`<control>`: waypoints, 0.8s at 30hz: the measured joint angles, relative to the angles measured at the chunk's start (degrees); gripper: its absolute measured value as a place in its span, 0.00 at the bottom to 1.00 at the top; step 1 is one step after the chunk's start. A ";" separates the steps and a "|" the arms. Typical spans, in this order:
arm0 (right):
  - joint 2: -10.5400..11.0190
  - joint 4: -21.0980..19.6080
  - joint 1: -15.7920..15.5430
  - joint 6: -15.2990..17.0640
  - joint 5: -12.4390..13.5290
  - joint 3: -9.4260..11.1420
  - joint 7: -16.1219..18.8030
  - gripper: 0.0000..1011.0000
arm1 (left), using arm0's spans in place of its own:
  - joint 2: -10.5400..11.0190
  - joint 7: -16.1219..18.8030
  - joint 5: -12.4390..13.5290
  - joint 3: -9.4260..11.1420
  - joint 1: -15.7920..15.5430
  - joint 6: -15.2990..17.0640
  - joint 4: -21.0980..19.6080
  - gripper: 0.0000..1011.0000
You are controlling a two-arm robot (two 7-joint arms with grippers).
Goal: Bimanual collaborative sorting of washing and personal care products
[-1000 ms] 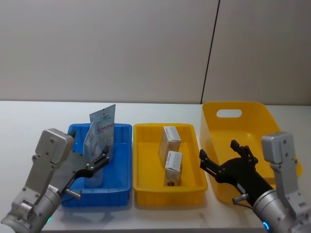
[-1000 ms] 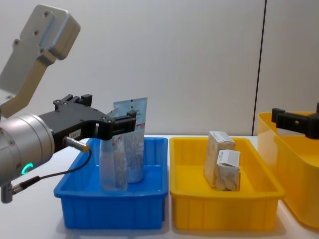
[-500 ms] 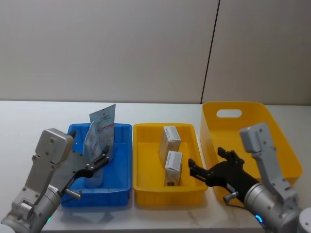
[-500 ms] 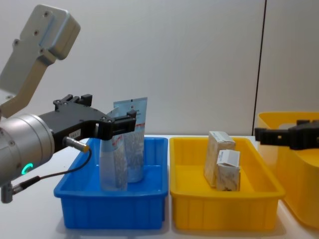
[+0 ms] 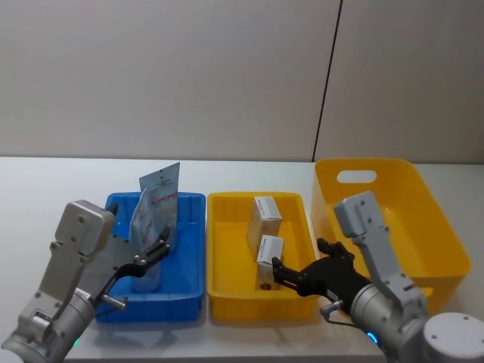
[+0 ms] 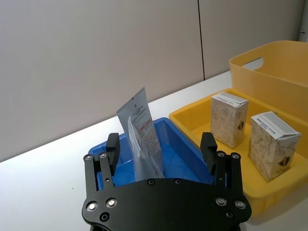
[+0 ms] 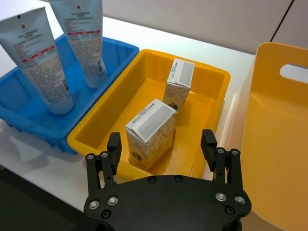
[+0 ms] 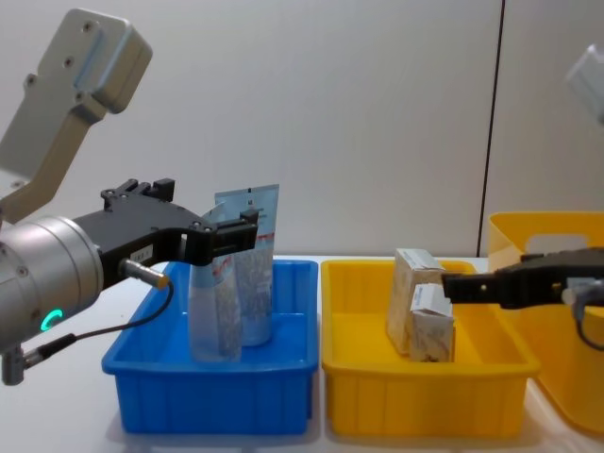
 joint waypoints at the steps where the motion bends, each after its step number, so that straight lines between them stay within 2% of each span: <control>1: -0.36 0.37 0.22 0.15 -0.42 -0.28 -0.48 0.99 | 0.00 0.00 0.00 0.00 0.00 0.00 0.00 0.99; 12: -3.36 3.85 1.66 0.27 -2.88 -1.46 -3.79 0.99 | 0.00 0.00 0.00 0.00 0.00 0.00 0.00 0.99; 24: -6.39 8.44 3.70 0.08 -4.15 -2.32 -5.25 0.99 | 0.00 0.00 0.00 0.00 0.00 0.00 0.00 0.99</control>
